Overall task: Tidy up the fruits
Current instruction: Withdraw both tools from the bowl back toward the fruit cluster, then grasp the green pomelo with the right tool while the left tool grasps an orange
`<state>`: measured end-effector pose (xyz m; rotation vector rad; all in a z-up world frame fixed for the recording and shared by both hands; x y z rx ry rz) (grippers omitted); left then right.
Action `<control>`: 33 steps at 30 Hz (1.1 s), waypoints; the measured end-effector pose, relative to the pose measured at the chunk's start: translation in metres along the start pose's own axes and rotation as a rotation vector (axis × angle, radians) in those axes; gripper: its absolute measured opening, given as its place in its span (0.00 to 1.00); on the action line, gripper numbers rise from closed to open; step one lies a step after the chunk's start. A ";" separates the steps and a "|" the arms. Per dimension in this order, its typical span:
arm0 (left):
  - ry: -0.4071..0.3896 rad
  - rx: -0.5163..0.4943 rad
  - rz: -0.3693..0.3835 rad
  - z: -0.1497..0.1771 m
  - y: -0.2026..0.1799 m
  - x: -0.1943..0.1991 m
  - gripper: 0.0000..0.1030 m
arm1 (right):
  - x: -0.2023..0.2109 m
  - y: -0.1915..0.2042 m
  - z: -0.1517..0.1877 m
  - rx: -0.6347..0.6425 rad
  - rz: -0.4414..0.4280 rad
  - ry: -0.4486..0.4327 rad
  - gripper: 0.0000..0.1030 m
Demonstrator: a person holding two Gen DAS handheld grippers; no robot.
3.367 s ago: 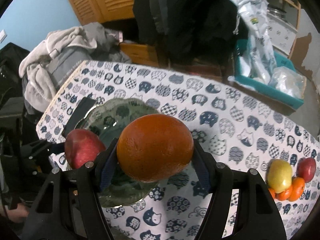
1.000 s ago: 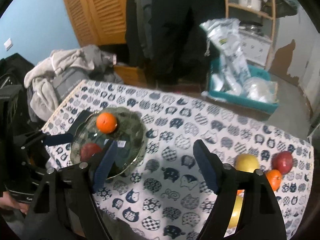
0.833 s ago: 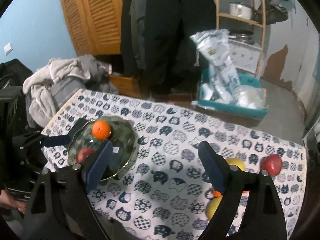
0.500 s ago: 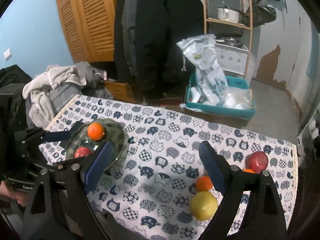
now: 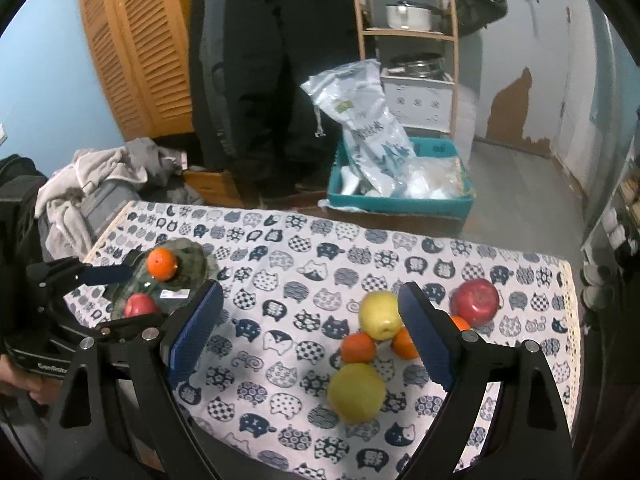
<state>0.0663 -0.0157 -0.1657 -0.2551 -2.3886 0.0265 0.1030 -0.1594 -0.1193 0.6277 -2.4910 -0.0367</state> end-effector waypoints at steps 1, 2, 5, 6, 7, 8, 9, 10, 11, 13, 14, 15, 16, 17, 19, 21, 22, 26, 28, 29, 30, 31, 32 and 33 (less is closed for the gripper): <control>0.004 -0.004 0.002 0.000 -0.003 -0.002 0.82 | 0.000 -0.004 0.003 -0.004 0.004 0.004 0.87; 0.005 -0.006 0.004 0.000 -0.005 -0.004 0.82 | 0.000 -0.007 0.004 -0.006 0.004 0.008 0.87; 0.026 -0.014 0.010 0.003 -0.011 -0.014 0.82 | -0.003 -0.016 0.015 -0.016 0.012 0.031 0.87; 0.035 -0.013 0.015 0.005 -0.013 -0.016 0.82 | -0.005 -0.020 0.019 -0.019 0.016 0.042 0.87; 0.043 -0.010 0.019 0.006 -0.014 -0.019 0.82 | -0.007 -0.022 0.023 -0.023 0.017 0.052 0.87; 0.055 -0.007 0.023 0.008 -0.016 -0.023 0.82 | -0.010 -0.026 0.029 -0.030 0.018 0.068 0.87; 0.067 -0.004 0.027 0.011 -0.019 -0.027 0.82 | -0.013 -0.029 0.034 -0.039 0.017 0.081 0.87; 0.077 -0.005 0.030 0.013 -0.021 -0.030 0.82 | -0.016 -0.031 0.040 -0.046 0.017 0.097 0.87; 0.087 -0.011 0.031 0.016 -0.023 -0.034 0.82 | -0.019 -0.033 0.045 -0.049 0.017 0.110 0.87; 0.106 -0.031 0.026 0.023 -0.026 -0.042 0.82 | -0.028 -0.038 0.060 -0.044 0.024 0.149 0.87; 0.117 -0.038 0.024 0.027 -0.027 -0.046 0.82 | -0.033 -0.040 0.067 -0.042 0.028 0.168 0.87; 0.128 -0.042 0.024 0.031 -0.028 -0.049 0.82 | -0.039 -0.042 0.076 -0.042 0.028 0.194 0.87; 0.142 -0.043 0.026 0.035 -0.028 -0.053 0.82 | -0.043 -0.044 0.083 -0.045 0.026 0.212 0.87; 0.163 -0.038 0.029 0.041 -0.028 -0.057 0.82 | -0.048 -0.045 0.091 -0.050 0.024 0.233 0.87; 0.186 -0.024 0.026 0.051 -0.026 -0.063 0.82 | -0.060 -0.048 0.107 -0.059 0.021 0.279 0.87; 0.194 -0.024 0.023 0.056 -0.024 -0.067 0.82 | -0.070 -0.051 0.122 -0.063 0.026 0.316 0.87; 0.194 -0.029 0.018 0.057 -0.023 -0.069 0.82 | -0.075 -0.052 0.129 -0.062 0.028 0.334 0.87; 0.204 -0.038 0.010 0.064 -0.020 -0.079 0.82 | -0.086 -0.056 0.152 -0.059 0.037 0.383 0.87; 0.219 -0.026 0.013 0.067 -0.019 -0.084 0.82 | -0.090 -0.057 0.159 -0.055 0.038 0.402 0.87; 0.231 -0.018 0.012 0.070 -0.017 -0.088 0.82 | -0.092 -0.057 0.162 -0.055 0.038 0.409 0.87; 0.238 -0.012 0.009 0.072 -0.016 -0.091 0.82 | -0.094 -0.057 0.165 -0.055 0.037 0.418 0.87; 0.244 -0.006 0.007 0.074 -0.014 -0.093 0.82 | -0.096 -0.057 0.167 -0.055 0.037 0.423 0.87; 0.249 -0.004 0.007 0.075 -0.013 -0.095 0.82 | -0.098 -0.056 0.169 -0.056 0.034 0.428 0.87; 0.254 -0.001 0.004 0.076 -0.012 -0.096 0.82 | -0.099 -0.056 0.171 -0.058 0.031 0.434 0.87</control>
Point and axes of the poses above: each gripper's, at about its wrist camera, not at the fingertips, and x roughly against the way its jaws point, y to its left, z to its underside, the point moved 10 cm from there along -x, roughly the way its jaws point, and after that the axes turned 13 degrees about -y, right-handed, at the moved point
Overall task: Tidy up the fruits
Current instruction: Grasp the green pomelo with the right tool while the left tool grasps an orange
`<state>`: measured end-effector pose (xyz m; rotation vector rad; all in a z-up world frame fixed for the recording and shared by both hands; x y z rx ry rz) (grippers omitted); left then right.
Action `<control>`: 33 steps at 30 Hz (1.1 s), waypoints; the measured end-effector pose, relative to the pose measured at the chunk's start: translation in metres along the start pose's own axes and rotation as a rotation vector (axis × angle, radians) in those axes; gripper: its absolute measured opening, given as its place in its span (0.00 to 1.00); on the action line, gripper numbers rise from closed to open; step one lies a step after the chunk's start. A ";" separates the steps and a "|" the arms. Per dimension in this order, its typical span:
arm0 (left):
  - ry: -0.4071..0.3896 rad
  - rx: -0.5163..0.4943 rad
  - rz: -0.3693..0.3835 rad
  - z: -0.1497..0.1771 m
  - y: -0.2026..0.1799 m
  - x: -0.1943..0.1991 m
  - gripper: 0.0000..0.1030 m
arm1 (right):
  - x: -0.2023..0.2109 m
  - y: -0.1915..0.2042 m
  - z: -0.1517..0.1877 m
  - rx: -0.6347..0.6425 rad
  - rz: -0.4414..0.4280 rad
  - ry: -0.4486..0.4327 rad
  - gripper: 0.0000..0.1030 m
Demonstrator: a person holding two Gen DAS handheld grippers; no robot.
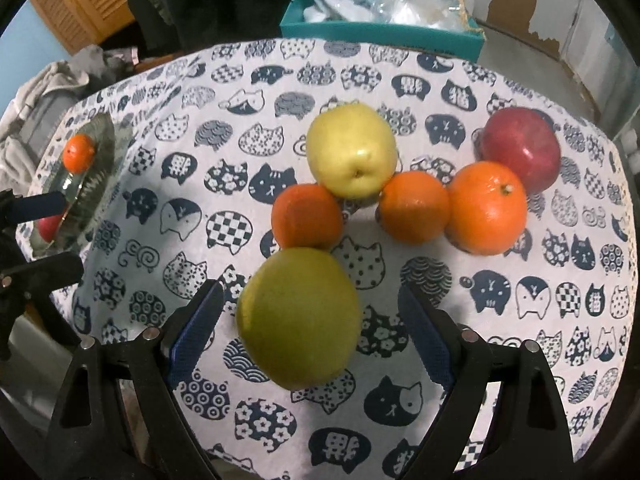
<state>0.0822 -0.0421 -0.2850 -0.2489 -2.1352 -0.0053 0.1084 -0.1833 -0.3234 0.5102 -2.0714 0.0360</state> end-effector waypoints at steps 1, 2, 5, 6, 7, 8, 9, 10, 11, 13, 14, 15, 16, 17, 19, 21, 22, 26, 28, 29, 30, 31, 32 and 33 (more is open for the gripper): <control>0.004 0.003 -0.001 0.001 0.001 -0.001 0.82 | -0.003 0.001 0.003 0.001 -0.004 0.010 0.87; 0.009 0.007 -0.001 0.001 0.002 -0.003 0.82 | -0.005 0.001 0.004 0.005 -0.003 0.017 0.86; 0.019 0.019 -0.003 0.002 0.005 -0.007 0.82 | -0.011 0.001 0.008 0.018 0.002 0.030 0.86; 0.020 0.021 -0.002 0.002 0.005 -0.008 0.82 | -0.012 0.001 0.010 0.018 0.000 0.033 0.85; 0.021 0.020 -0.002 0.002 0.005 -0.008 0.82 | -0.013 0.000 0.011 0.016 -0.002 0.038 0.82; 0.021 0.018 -0.002 0.001 0.005 -0.009 0.82 | -0.014 0.000 0.012 0.014 -0.007 0.046 0.81; 0.020 0.014 -0.005 0.000 0.004 -0.010 0.82 | -0.016 0.001 0.014 0.012 -0.012 0.057 0.79; 0.020 0.012 -0.006 0.000 0.004 -0.011 0.82 | -0.017 0.001 0.015 0.012 -0.015 0.064 0.77; 0.020 0.011 -0.006 -0.001 0.003 -0.012 0.82 | -0.018 0.002 0.016 0.012 -0.021 0.067 0.76; 0.022 0.016 -0.004 -0.003 0.002 -0.013 0.82 | -0.017 0.004 0.017 0.019 -0.028 0.067 0.71; 0.023 0.021 0.001 -0.005 0.000 -0.014 0.82 | -0.017 0.005 0.017 0.025 -0.025 0.066 0.71; 0.024 0.024 0.006 -0.006 -0.002 -0.015 0.82 | -0.016 0.005 0.018 0.031 -0.025 0.066 0.70; 0.024 0.025 0.012 -0.008 -0.004 -0.016 0.82 | -0.016 0.005 0.018 0.032 -0.025 0.063 0.70; 0.022 0.025 0.015 -0.009 -0.007 -0.017 0.82 | -0.015 0.004 0.018 0.033 -0.017 0.059 0.70; 0.016 0.024 0.019 -0.014 -0.011 -0.018 0.82 | -0.011 -0.003 0.019 0.029 0.004 0.052 0.70; 0.012 0.023 0.029 -0.019 -0.018 -0.021 0.82 | -0.005 -0.011 0.019 0.005 0.011 0.040 0.70; 0.012 0.026 0.036 -0.021 -0.022 -0.023 0.82 | 0.000 -0.017 0.019 -0.011 0.015 0.031 0.70; 0.021 0.035 0.069 -0.027 -0.038 -0.034 0.82 | 0.014 -0.041 0.015 -0.057 0.056 -0.005 0.70; 0.023 0.027 0.076 -0.030 -0.046 -0.039 0.82 | 0.022 -0.053 0.011 -0.081 0.071 -0.027 0.70; 0.024 0.019 0.079 -0.032 -0.051 -0.044 0.82 | 0.025 -0.058 0.010 -0.087 0.078 -0.036 0.70; 0.025 0.015 0.082 -0.032 -0.055 -0.047 0.82 | 0.028 -0.063 0.008 -0.092 0.087 -0.046 0.70; 0.029 0.007 0.087 -0.033 -0.060 -0.052 0.82 | 0.032 -0.069 0.006 -0.100 0.096 -0.057 0.70; 0.032 0.001 0.089 -0.034 -0.063 -0.056 0.82 | 0.035 -0.073 0.006 -0.105 0.102 -0.064 0.70; 0.033 -0.004 0.091 -0.035 -0.067 -0.059 0.82 | 0.036 -0.077 0.005 -0.111 0.105 -0.070 0.70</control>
Point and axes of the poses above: each gripper's, at about its wrist camera, not at the fingertips, and x roughly against the way its jaws point, y to its left, z to its underside, the point moved 10 cm from there along -x, roughly the way its jaws point, and after that the axes turned 13 degrees about -y, right-handed, at the moved point
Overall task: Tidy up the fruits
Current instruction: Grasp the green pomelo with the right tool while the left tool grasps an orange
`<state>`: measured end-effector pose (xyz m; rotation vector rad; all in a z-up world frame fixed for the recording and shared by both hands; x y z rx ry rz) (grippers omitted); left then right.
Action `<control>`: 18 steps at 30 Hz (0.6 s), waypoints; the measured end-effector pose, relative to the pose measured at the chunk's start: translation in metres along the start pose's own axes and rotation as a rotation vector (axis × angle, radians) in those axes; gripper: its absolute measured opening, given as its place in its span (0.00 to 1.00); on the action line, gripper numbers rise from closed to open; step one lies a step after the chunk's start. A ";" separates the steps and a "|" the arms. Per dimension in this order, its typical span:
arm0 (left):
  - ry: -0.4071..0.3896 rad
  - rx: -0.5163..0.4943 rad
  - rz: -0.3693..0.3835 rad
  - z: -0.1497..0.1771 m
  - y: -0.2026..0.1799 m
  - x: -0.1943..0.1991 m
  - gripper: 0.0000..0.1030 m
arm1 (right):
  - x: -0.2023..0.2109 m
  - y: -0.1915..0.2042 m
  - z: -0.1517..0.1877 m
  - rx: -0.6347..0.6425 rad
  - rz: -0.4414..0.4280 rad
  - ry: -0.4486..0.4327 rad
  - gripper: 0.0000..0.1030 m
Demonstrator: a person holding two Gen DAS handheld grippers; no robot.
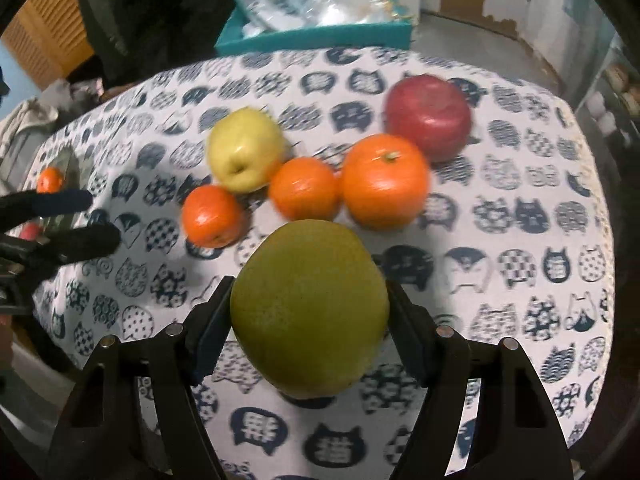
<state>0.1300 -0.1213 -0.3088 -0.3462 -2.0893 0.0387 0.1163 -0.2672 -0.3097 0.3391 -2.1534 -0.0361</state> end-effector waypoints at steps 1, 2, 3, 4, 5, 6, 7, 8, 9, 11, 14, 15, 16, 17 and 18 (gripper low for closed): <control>0.003 -0.005 0.002 0.000 -0.003 -0.003 0.82 | 0.002 -0.004 -0.002 -0.010 0.002 -0.007 0.70; 0.007 -0.008 0.008 -0.001 -0.007 -0.008 0.82 | 0.002 -0.006 -0.004 -0.017 0.003 -0.011 0.70; 0.012 -0.010 0.013 -0.002 -0.010 -0.012 0.82 | 0.003 -0.009 -0.005 -0.023 0.005 -0.015 0.70; 0.018 -0.013 0.016 -0.002 -0.013 -0.016 0.82 | 0.004 -0.013 -0.006 -0.029 0.008 -0.020 0.70; 0.025 -0.014 0.014 -0.002 -0.015 -0.020 0.82 | 0.003 -0.015 -0.007 -0.032 0.010 -0.024 0.70; 0.034 -0.014 0.014 -0.002 -0.017 -0.024 0.82 | 0.004 -0.018 -0.007 -0.037 0.012 -0.025 0.70; 0.043 -0.012 0.016 -0.002 -0.019 -0.028 0.82 | 0.005 -0.021 -0.008 -0.041 0.012 -0.027 0.70; 0.050 -0.008 0.020 -0.002 -0.020 -0.032 0.82 | 0.006 -0.023 -0.009 -0.045 0.012 -0.030 0.70; 0.058 -0.006 0.022 -0.001 -0.021 -0.036 0.82 | 0.006 -0.024 -0.009 -0.048 0.013 -0.031 0.70; 0.072 -0.007 0.019 0.000 -0.022 -0.043 0.82 | 0.007 -0.028 -0.010 -0.053 0.013 -0.035 0.70; 0.093 -0.015 0.015 0.003 -0.024 -0.055 0.82 | 0.008 -0.034 -0.009 -0.067 0.018 -0.037 0.70; 0.100 -0.017 0.016 0.004 -0.025 -0.058 0.82 | 0.008 -0.036 -0.009 -0.072 0.019 -0.037 0.70; 0.103 -0.019 0.015 0.004 -0.025 -0.060 0.82 | 0.007 -0.037 -0.010 -0.075 0.020 -0.037 0.70; 0.103 -0.022 0.014 0.005 -0.027 -0.064 0.82 | 0.007 -0.038 -0.010 -0.076 0.023 -0.037 0.70; 0.103 -0.025 0.016 0.005 -0.028 -0.066 0.82 | 0.007 -0.040 -0.010 -0.079 0.024 -0.037 0.70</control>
Point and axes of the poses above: each gripper's, at about its wrist camera, not at the fingertips, and x roughly against the way its jaws point, y to its left, z to its underside, the point moved 10 cm from there along -x, roughly the way its jaws point, and after that the axes turned 13 degrees about -y, right-handed, at the moved point
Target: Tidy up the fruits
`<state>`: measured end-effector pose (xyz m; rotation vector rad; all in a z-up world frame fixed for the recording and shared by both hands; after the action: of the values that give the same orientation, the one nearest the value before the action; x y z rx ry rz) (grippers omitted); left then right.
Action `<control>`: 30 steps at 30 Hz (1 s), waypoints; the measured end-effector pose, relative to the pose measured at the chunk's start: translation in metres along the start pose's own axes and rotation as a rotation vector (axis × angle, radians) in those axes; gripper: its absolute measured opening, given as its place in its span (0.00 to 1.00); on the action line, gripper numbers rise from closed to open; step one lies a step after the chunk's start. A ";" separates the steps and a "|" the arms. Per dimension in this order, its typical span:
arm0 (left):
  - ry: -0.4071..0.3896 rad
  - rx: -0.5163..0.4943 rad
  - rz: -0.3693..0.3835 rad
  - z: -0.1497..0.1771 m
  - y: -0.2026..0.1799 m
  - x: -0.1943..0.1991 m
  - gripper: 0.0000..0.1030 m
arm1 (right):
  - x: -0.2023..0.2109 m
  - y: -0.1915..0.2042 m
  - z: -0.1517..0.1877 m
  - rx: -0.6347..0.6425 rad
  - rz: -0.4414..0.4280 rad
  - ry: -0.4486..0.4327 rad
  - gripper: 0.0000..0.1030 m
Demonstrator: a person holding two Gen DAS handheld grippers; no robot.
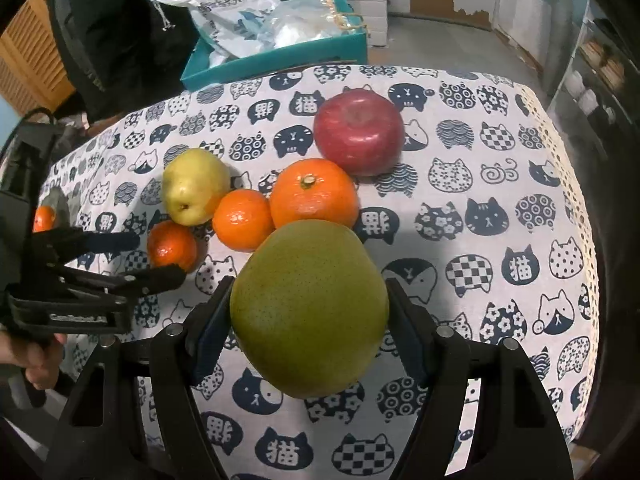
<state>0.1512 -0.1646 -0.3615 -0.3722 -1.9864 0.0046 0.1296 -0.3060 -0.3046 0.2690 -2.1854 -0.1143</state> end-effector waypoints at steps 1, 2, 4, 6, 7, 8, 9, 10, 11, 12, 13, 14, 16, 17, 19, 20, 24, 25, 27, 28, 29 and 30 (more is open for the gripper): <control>-0.001 -0.003 0.006 0.000 -0.001 -0.002 0.82 | 0.001 -0.001 0.000 -0.002 0.000 0.000 0.70; -0.001 -0.009 0.013 -0.001 -0.003 -0.004 0.81 | 0.000 -0.001 0.001 -0.004 -0.001 0.000 0.70; 0.003 -0.024 0.016 -0.001 -0.006 -0.007 0.74 | 0.000 -0.002 0.001 -0.005 -0.001 0.001 0.70; 0.014 -0.039 0.028 0.001 -0.009 -0.011 0.59 | -0.001 -0.004 0.001 -0.008 0.000 0.002 0.70; 0.017 -0.042 0.031 0.002 -0.009 -0.012 0.56 | -0.001 -0.004 0.001 -0.008 -0.001 0.002 0.70; 0.003 -0.058 0.018 0.000 -0.009 -0.012 0.53 | -0.001 -0.005 0.002 -0.007 -0.001 0.003 0.70; 0.000 -0.067 0.011 0.000 -0.009 -0.012 0.50 | -0.002 -0.005 0.002 -0.006 -0.001 0.004 0.70; -0.002 -0.074 0.004 0.000 -0.008 -0.012 0.47 | -0.003 -0.004 0.003 -0.006 0.000 0.006 0.70; -0.004 -0.075 0.006 0.000 -0.007 -0.012 0.47 | -0.004 -0.004 0.003 -0.005 -0.001 0.007 0.70; -0.005 -0.067 0.014 -0.001 -0.007 -0.012 0.46 | -0.004 -0.003 0.004 -0.003 -0.001 0.008 0.70; -0.006 -0.061 0.020 -0.001 -0.008 -0.012 0.46 | -0.005 -0.002 0.004 -0.001 -0.001 0.009 0.70; -0.009 -0.060 0.019 -0.001 -0.007 -0.012 0.46 | -0.005 -0.002 0.004 0.003 -0.001 0.008 0.70; -0.017 -0.074 0.014 0.001 -0.005 -0.008 0.45 | -0.006 0.000 0.003 0.007 -0.001 0.005 0.70; -0.023 -0.085 0.011 0.002 -0.005 -0.006 0.45 | -0.006 0.001 0.003 0.009 0.000 0.003 0.70; -0.028 -0.094 0.011 0.004 -0.006 -0.002 0.45 | -0.005 0.002 0.001 0.016 0.003 -0.002 0.70; -0.031 -0.094 0.015 0.004 -0.006 0.001 0.45 | -0.004 0.003 0.000 0.021 0.005 -0.006 0.70; -0.044 -0.089 0.025 0.006 -0.009 0.015 0.45 | 0.001 0.008 -0.007 0.030 0.003 -0.026 0.70; -0.048 -0.088 0.023 0.007 -0.008 0.019 0.45 | 0.003 0.009 -0.009 0.032 0.002 -0.031 0.70; -0.057 -0.086 0.024 0.007 -0.008 0.027 0.45 | 0.007 0.013 -0.014 0.037 0.001 -0.043 0.70; -0.063 -0.084 0.023 0.006 -0.007 0.031 0.45 | 0.009 0.016 -0.018 0.040 0.000 -0.052 0.70; -0.073 -0.079 0.023 0.006 -0.006 0.037 0.45 | 0.012 0.019 -0.021 0.043 -0.003 -0.061 0.70; -0.079 -0.075 0.025 0.005 -0.005 0.042 0.45 | 0.014 0.022 -0.024 0.048 -0.005 -0.069 0.70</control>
<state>0.1294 -0.1577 -0.3259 -0.4513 -2.0637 -0.0395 0.1372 -0.2877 -0.2754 0.3022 -2.2580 -0.0752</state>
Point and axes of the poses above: each gripper's, at about its wrist camera, not at the fingertips, and x roughly against the way its jaws point, y to its left, z to its underside, the point moved 10 cm from there along -x, roughly the way its jaws point, and after that the axes turned 13 degrees about -y, right-handed, at the moved point
